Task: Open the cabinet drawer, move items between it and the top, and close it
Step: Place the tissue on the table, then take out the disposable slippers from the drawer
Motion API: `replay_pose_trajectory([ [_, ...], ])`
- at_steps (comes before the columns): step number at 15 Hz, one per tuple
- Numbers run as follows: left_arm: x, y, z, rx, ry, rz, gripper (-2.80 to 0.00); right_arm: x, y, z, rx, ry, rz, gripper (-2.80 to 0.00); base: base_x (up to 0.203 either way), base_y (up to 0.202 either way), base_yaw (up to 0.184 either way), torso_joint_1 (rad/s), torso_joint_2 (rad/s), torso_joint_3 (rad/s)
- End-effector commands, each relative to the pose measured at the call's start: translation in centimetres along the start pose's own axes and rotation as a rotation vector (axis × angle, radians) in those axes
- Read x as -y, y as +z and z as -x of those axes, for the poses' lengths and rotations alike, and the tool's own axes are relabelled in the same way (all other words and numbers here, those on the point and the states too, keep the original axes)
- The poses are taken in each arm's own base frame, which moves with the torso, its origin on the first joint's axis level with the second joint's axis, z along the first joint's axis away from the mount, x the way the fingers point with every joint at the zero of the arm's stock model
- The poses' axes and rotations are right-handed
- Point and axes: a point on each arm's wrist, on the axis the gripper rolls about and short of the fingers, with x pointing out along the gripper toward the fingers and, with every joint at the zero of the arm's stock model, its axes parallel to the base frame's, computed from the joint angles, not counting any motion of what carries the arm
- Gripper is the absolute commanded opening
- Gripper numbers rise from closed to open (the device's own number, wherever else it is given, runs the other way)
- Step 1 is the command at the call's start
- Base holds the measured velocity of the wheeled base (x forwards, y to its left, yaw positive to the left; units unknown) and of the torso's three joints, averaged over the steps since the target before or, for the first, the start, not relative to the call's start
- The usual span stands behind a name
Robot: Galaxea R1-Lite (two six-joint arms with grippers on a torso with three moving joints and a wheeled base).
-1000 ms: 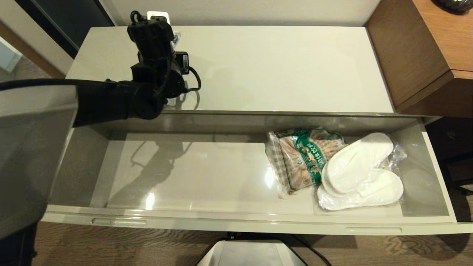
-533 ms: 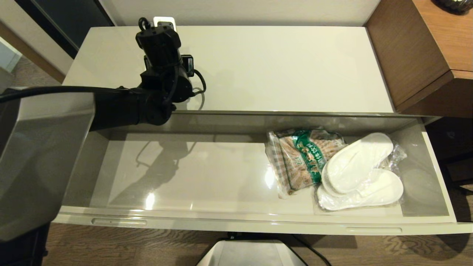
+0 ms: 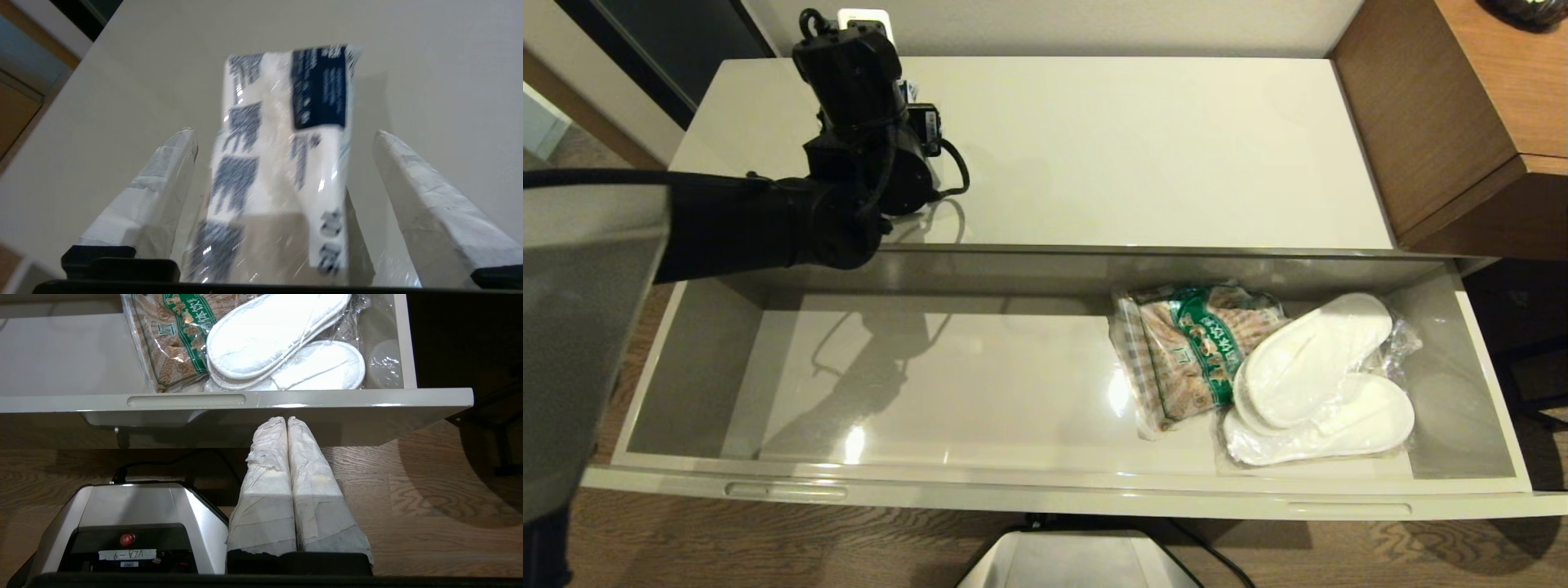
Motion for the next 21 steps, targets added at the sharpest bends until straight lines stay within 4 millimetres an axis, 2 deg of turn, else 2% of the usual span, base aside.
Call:
replay_pose_trajectory([
  [1,-4.3,2.4,3.6,-0.028,-0.004,-0.028,0.00,0.0,-0.1,0.1,0.013,0.000,0.000,-2.80,0.000,0.000,0.000,0.000,0.00,0.000],
  [2,-6.2,2.5,5.3,-0.057,-0.013,-0.057,-2.80,0.0,-0.1,0.1,0.013,0.000,0.000,-2.80,0.000,0.000,0.000,0.000,0.00,0.000],
  [5,-9.8,1.7,8.2,-0.141,-0.036,-0.138,-2.80,0.0,-0.1,0.1,0.015,0.000,0.000,-2.80,0.000,0.000,0.000,0.000,0.00,0.000],
  [9,-17.3,-0.4,15.6,-0.313,-0.055,-0.265,-2.80,0.0,-0.1,0.1,0.013,0.000,0.000,-2.80,0.000,0.000,0.000,0.000,0.00,0.000],
  [11,-18.9,-2.2,17.4,-0.409,-0.059,-0.329,-2.80,0.0,-0.1,0.1,0.013,0.000,0.000,-2.80,0.000,0.000,0.000,0.000,0.00,0.000],
  [14,-22.2,-2.4,21.6,-0.435,-0.058,-0.338,-2.80,0.0,-0.1,0.1,0.013,0.000,0.000,-2.80,0.000,0.000,0.000,0.000,0.00,0.000],
  [15,-22.7,-3.1,22.4,-0.466,-0.062,-0.359,-2.80,0.0,-0.1,0.1,0.013,0.000,0.000,-2.80,0.000,0.000,0.000,0.000,0.00,0.000],
  [18,-23.0,-3.6,22.8,-0.493,-0.068,-0.367,-2.80,0.0,-0.1,0.1,0.013,0.002,0.001,-2.80,0.000,0.000,0.000,0.000,0.00,0.000],
  [19,-23.8,-4.4,23.8,-0.536,-0.078,-0.381,-2.80,0.0,-0.1,0.1,0.013,0.001,0.001,-2.80,0.000,0.000,0.000,0.000,0.00,0.000],
  [21,-26.6,-5.1,27.6,-0.561,-0.096,-0.352,-2.80,0.0,-0.1,0.1,0.013,0.000,0.001,-2.80,0.000,0.000,0.000,0.000,0.00,0.000],
])
